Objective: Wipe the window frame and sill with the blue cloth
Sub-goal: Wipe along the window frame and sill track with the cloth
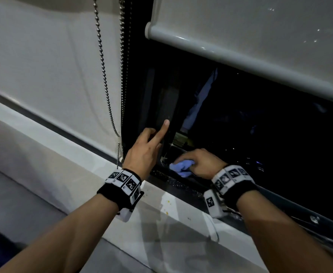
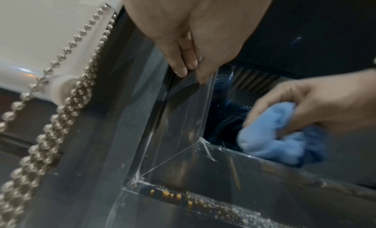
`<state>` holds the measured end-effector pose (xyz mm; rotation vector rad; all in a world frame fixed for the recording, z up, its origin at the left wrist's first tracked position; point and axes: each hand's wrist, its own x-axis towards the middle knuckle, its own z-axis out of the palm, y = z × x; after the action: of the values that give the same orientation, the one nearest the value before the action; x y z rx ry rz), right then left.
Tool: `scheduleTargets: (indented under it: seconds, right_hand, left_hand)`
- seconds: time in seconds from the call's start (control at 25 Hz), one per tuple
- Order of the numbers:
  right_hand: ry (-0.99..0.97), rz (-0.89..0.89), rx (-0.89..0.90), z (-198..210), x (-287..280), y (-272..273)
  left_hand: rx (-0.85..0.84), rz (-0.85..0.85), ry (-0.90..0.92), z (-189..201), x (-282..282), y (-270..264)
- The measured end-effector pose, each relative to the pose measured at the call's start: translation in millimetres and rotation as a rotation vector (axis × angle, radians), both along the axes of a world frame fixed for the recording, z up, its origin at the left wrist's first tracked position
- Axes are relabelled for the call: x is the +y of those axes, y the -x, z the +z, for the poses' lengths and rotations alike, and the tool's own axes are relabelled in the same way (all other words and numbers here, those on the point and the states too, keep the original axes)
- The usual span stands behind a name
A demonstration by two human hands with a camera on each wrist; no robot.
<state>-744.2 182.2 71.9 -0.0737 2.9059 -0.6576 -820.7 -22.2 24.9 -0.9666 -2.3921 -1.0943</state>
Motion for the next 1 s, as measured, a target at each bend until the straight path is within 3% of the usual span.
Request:
scheduleTargets:
  seconds: [0.08, 0.12, 0.24, 0.36, 0.48, 0.64, 0.72, 0.8, 0.84, 0.92, 1.0]
  right_hand:
    - [0.024, -0.082, 0.084, 4.9, 16.9, -7.0]
    - [-0.058, -0.133, 0.143, 1.9, 20.1, -1.6]
    - [-0.196, -0.243, 0.104, -20.6, -4.5, 24.4]
    - [-0.126, -0.090, 0.203, -30.6, -33.3, 17.7]
    - [0.066, 0.024, 0.158, -17.3, -6.6, -7.4]
    - [-0.176, -0.291, 0.184, -28.4, 0.4, 12.3]
    - [-0.158, -0.156, 0.229, -47.2, -27.7, 15.6]
    - [0.031, 0.025, 0.263, -44.3, -27.0, -2.9]
    - [0.142, 0.018, 0.259, -39.1, -15.5, -13.1]
    - [0.180, -0.160, 0.308, -35.6, 11.6, -22.8]
    - [-0.035, -0.362, 0.305, -42.7, 19.5, -26.5]
  left_hand:
    - [0.001, -0.004, -0.001, -0.2, 0.2, 1.7]
    - [-0.003, -0.005, -0.001, -0.3, 1.1, 1.6]
    - [0.003, -0.008, -0.003, 0.0, 0.6, 1.1]
    - [0.001, -0.013, -0.007, -0.6, -0.3, 3.8]
    - [0.011, -0.032, -0.008, -1.5, -0.9, 4.8]
    - [0.009, -0.023, -0.006, -1.3, 0.2, 3.3]
    - [0.008, -0.018, 0.006, 0.4, -1.6, 3.6]
    - [0.006, -0.021, 0.012, 0.6, -2.2, 5.1]
    - [0.011, -0.021, 0.014, 0.1, -2.1, 4.3]
    - [0.021, -0.006, 0.012, 0.3, -1.6, 3.6]
    - [0.023, -0.008, 0.006, -1.1, -0.8, 4.5]
